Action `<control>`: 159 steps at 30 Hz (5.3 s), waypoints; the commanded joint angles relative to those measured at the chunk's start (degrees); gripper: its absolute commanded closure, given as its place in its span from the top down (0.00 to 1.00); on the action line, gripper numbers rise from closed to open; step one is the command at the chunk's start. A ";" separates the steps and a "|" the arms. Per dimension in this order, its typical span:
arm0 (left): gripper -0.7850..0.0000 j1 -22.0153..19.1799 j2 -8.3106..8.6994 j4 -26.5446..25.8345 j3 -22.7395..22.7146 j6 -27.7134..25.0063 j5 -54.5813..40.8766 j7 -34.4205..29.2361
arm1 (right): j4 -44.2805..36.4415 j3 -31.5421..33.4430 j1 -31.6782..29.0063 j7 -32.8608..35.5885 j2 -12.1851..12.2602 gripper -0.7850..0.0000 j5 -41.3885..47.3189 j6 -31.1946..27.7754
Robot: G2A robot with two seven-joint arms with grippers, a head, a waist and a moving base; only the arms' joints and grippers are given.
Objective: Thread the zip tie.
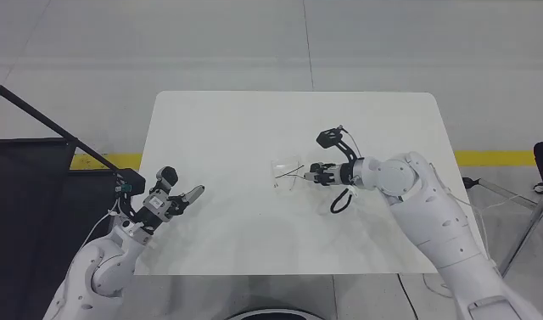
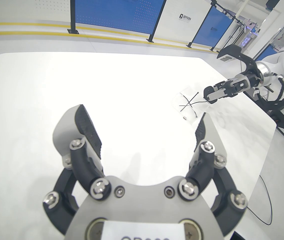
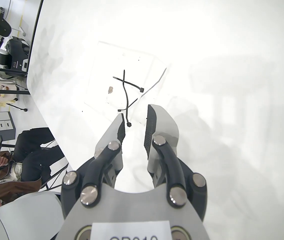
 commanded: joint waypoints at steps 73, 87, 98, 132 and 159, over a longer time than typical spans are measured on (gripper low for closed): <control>1.00 -12.46 6.55 7.78 1.58 -24.35 -20.90 -18.25 | -15.75 -5.90 0.50 12.40 13.70 0.00 23.65 -17.62; 1.00 -12.42 6.54 7.65 1.65 -24.14 -20.85 -18.20 | -16.52 -6.31 0.15 11.95 13.58 0.00 23.29 -17.23; 1.00 -14.11 8.57 -1.72 9.04 -24.35 -15.26 -18.21 | -19.22 -12.57 5.75 16.49 14.11 0.00 32.99 -13.54; 1.00 -18.93 16.84 -4.88 24.41 -24.35 -5.82 -13.42 | -25.11 -23.24 15.63 17.12 13.15 0.00 30.84 -5.34; 0.37 -26.18 17.91 -1.78 34.87 -24.35 -3.81 -8.66 | -22.17 -25.42 19.72 18.76 8.04 0.00 30.08 -2.86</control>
